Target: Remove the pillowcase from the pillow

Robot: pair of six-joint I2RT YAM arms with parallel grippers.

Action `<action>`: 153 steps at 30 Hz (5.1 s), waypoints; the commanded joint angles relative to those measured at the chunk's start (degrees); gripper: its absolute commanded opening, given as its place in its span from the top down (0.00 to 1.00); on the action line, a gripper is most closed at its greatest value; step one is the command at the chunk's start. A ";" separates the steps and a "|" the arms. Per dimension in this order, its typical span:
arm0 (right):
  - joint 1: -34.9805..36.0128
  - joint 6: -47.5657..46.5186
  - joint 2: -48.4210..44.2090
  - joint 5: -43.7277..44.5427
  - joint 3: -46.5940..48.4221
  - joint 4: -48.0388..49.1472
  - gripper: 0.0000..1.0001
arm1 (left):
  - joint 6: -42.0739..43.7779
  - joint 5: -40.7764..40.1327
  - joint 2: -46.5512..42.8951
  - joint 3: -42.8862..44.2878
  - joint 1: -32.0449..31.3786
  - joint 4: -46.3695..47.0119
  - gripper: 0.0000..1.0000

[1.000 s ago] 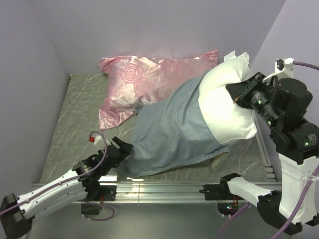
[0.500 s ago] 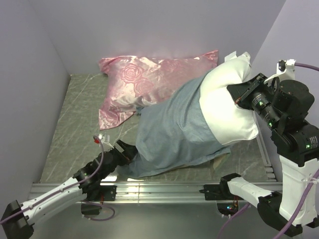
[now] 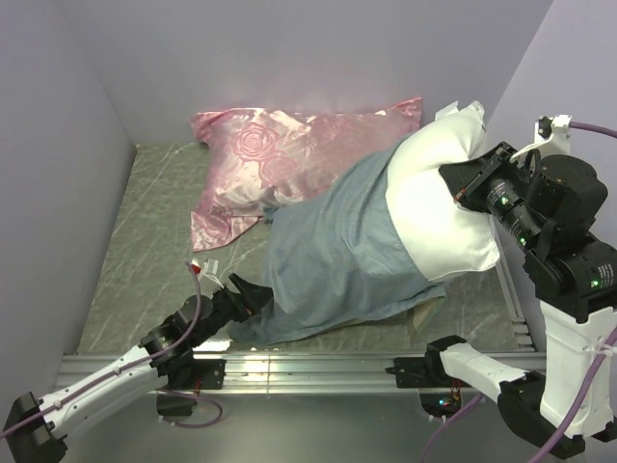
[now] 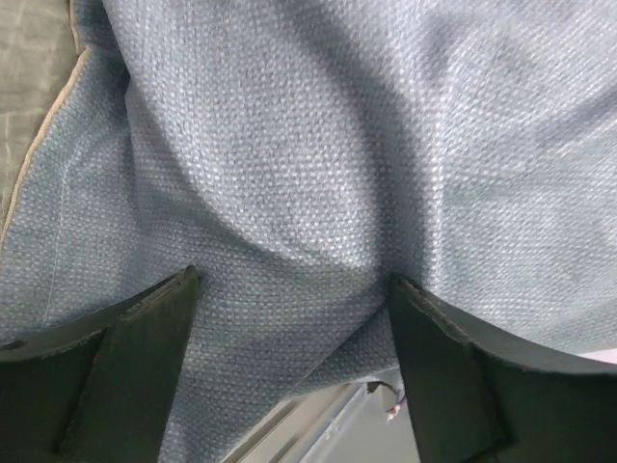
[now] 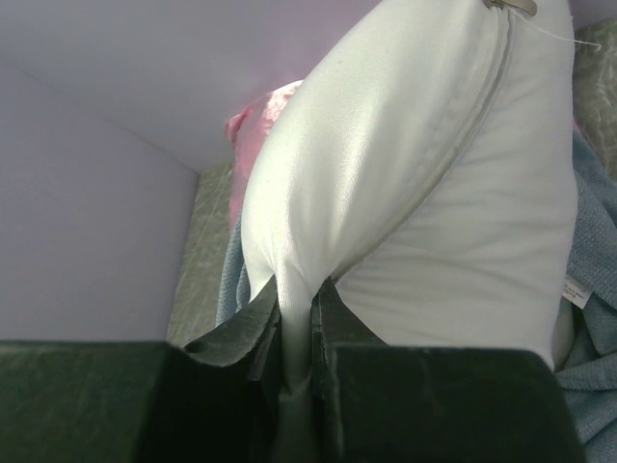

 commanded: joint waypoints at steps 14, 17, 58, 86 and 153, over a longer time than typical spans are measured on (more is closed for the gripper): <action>-0.25 0.63 3.50 3.69 18.17 6.89 1.00 | -4.76 -5.69 20.40 6.56 0.06 -5.23 0.99; -0.25 1.07 4.12 5.09 21.86 6.36 1.00 | -5.56 -8.60 24.18 10.59 0.14 -8.40 1.00; 20.14 -5.79 -8.54 37.18 9.05 15.33 1.00 | 19.84 15.38 31.83 54.19 82.93 -29.32 0.99; 19.79 7.04 -18.98 20.65 -56.43 23.06 0.35 | 27.92 14.70 19.27 48.56 77.93 -30.01 0.16; 4.50 -5.87 -1.51 30.15 -2.93 -0.75 1.00 | 36.72 1.85 50.92 61.59 61.83 -30.12 1.00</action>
